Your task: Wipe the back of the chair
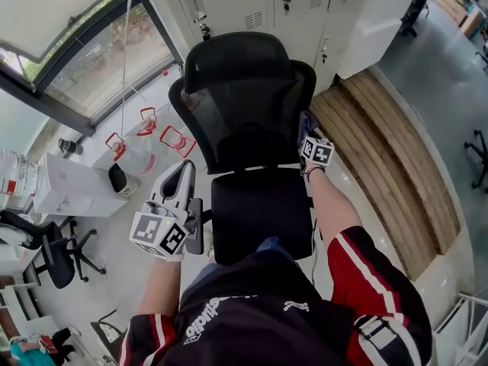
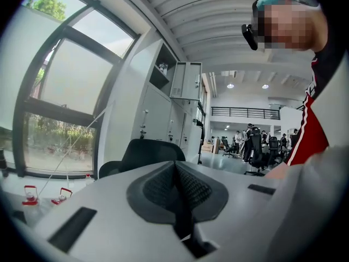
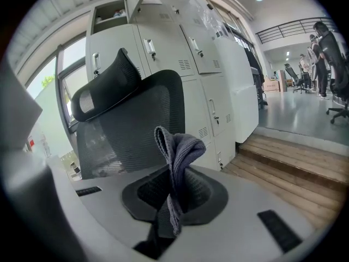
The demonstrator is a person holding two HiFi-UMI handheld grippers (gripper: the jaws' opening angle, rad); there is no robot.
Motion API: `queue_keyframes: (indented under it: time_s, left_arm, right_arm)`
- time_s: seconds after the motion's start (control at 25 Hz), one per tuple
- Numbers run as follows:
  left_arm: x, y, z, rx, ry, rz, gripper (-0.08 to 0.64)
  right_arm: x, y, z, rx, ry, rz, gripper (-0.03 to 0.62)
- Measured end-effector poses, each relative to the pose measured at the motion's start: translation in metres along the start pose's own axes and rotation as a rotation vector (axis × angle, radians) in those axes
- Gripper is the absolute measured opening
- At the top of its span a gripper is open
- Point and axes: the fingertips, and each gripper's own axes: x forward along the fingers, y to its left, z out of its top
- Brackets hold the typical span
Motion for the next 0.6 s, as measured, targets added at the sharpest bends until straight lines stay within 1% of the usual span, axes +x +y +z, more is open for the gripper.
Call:
queue_keyframes:
  time_s: [0.12,0.36,0.6]
  left_arm:
    - [-0.012,0.013,0.000,-0.005,0.000,0.022,0.025]
    - [-0.032,0.038,0.001,-0.019,-0.013,0.045,0.023]
    - [-0.050,0.065,0.003,-0.036,-0.028,0.068,0.025]
  right_arm:
    - [0.004,0.016,-0.003,-0.020,0.019,0.000,0.057]
    - [0.017,0.058,-0.006,-0.065,0.037,0.032,0.057]
    - [0.031,0.106,-0.014,-0.102,0.052,0.082,0.057]
